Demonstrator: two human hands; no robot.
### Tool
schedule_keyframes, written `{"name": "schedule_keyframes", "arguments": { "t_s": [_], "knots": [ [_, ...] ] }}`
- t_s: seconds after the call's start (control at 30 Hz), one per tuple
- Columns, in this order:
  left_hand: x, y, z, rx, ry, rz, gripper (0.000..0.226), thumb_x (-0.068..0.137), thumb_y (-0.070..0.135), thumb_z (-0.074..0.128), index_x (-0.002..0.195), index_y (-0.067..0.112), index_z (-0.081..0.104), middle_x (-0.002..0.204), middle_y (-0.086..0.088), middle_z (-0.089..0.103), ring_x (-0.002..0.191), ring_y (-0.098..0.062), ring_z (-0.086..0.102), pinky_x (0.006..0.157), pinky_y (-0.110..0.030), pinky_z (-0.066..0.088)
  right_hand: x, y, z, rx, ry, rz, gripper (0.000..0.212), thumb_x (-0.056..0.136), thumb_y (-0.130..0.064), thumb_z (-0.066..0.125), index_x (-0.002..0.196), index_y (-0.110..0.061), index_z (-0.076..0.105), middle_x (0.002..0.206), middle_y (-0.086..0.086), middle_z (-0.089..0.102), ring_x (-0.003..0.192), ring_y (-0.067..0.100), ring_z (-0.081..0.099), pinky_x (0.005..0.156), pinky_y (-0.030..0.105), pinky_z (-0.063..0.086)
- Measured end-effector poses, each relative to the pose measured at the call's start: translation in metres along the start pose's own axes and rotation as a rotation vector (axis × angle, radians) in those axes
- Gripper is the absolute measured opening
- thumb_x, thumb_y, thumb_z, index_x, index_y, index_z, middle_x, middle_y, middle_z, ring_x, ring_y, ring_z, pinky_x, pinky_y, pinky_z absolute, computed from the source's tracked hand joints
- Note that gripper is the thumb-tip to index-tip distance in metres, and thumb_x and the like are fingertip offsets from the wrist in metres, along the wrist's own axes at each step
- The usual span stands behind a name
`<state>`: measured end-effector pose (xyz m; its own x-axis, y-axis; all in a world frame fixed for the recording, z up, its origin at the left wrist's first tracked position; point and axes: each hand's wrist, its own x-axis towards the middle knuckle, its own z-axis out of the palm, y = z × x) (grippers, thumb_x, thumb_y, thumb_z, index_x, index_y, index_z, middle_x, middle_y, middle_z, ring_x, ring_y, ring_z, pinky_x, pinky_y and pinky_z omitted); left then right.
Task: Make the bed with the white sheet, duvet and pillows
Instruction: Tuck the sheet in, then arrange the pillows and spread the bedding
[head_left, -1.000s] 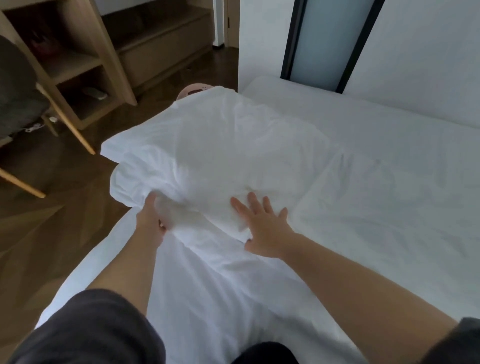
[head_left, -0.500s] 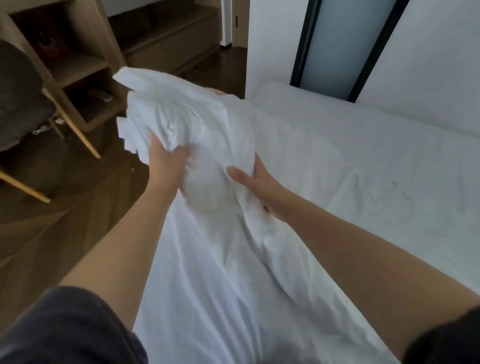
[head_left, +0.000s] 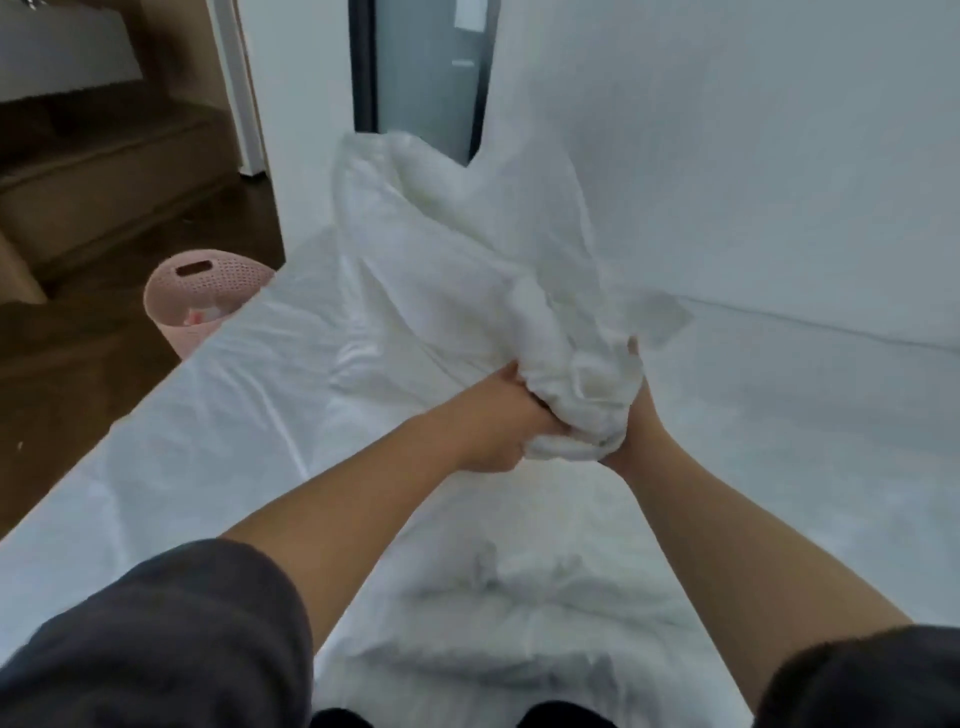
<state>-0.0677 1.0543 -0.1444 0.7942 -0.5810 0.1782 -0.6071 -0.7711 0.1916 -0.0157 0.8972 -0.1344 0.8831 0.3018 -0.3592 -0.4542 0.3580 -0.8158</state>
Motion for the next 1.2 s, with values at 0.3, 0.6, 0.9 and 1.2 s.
{"name": "schedule_keyframes", "arguments": {
  "t_s": [0.3, 0.6, 0.9, 1.2],
  "knots": [
    [0.026, 0.075, 0.077, 0.113, -0.271, 0.093, 0.033, 0.083, 0.036, 0.052, 0.115, 0.029, 0.059, 0.111, 0.002, 0.056, 0.102, -0.021, 0.050, 0.104, -0.036, 0.029, -0.015, 0.017, -0.158, -0.621, 0.565, 0.043, 0.083, 0.089, -0.058, 0.056, 0.153, -0.015, 0.024, 0.151, 0.013, 0.037, 0.132, 0.035, 0.045, 0.107, 0.045, 0.039],
    [0.030, 0.031, 0.045, -0.450, 0.183, -1.181, 0.055, 0.081, 0.037, 0.066, 0.121, 0.006, 0.045, 0.114, -0.014, 0.058, 0.097, -0.031, 0.062, 0.079, -0.038, 0.053, 0.012, -0.016, -0.074, -1.331, 0.253, -0.490, 0.048, 0.084, -0.035, 0.063, 0.128, -0.023, 0.049, 0.108, -0.004, 0.053, 0.093, 0.014, 0.055, 0.083, 0.036, 0.049],
    [0.112, 0.076, -0.005, -1.231, 0.480, -0.878, 0.013, 0.096, 0.019, 0.056, 0.087, 0.011, 0.060, 0.090, -0.010, 0.069, 0.083, -0.024, 0.069, 0.071, -0.034, 0.060, 0.004, -0.053, -0.083, -0.703, 0.084, -0.149, 0.043, 0.097, -0.041, 0.048, 0.083, -0.006, 0.069, 0.084, 0.011, 0.070, 0.078, 0.024, 0.065, 0.079, 0.034, 0.050],
    [0.114, 0.091, -0.015, -1.269, 0.078, -0.788, 0.020, 0.096, 0.000, 0.044, 0.102, 0.005, 0.063, 0.098, -0.011, 0.071, 0.091, -0.023, 0.070, 0.080, -0.034, 0.057, -0.048, -0.053, -0.137, -1.009, 0.001, -0.120, 0.040, 0.079, -0.024, 0.075, 0.083, 0.012, 0.060, 0.079, 0.009, 0.052, 0.074, 0.019, 0.048, 0.070, 0.032, 0.036]
  ]
}}
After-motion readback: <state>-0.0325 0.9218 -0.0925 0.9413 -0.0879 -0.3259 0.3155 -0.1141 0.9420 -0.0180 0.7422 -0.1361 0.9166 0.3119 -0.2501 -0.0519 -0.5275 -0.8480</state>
